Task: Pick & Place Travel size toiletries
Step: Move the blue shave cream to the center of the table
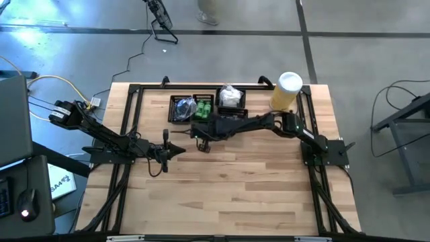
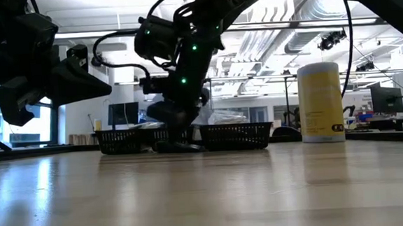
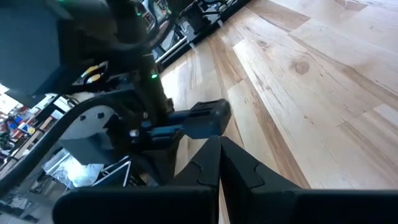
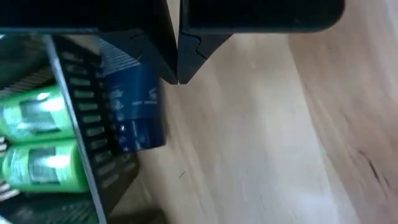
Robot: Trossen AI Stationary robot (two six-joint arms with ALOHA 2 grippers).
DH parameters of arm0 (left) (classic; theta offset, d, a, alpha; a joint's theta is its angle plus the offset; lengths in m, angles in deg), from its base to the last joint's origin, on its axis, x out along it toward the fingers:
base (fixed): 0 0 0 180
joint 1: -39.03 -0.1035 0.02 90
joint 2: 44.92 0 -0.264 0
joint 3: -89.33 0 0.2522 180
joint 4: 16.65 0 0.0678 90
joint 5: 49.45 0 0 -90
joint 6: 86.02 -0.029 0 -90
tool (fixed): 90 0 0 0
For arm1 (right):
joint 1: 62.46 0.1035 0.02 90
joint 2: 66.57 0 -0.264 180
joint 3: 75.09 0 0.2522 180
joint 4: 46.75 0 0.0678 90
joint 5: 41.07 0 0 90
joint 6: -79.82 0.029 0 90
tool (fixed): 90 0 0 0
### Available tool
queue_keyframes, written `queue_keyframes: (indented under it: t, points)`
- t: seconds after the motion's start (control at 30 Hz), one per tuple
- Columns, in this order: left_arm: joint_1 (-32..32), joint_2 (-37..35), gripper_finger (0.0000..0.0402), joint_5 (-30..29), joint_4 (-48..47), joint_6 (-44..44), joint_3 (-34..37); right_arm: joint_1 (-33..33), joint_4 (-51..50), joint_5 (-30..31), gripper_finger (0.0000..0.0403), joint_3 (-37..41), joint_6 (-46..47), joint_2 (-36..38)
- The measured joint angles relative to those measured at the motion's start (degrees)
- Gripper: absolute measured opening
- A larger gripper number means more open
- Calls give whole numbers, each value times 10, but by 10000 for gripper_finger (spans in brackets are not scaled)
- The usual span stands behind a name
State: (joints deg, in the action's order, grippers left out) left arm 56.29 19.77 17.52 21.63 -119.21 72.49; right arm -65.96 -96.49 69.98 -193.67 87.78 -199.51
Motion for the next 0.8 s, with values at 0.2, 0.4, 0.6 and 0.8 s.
queue_keyframes:
  t: [0.2, 0.4, 0.6, 0.8]
  points:
    - [0, 0, 0, 0, -6, 0, 0, -4, 19, -2, 43, 0, -52, 0]
    - [0, 0, 0, -3, -13, -1, 0, -6, 37, -14, 135, 0, -95, 0]
    - [0, 0, 0, -4, -17, -2, 0, -21, 50, -20, 193, 0, -96, 0]
    - [0, 0, 0, -5, -30, -2, 0, -36, 60, -48, 205, 0, -97, -2]
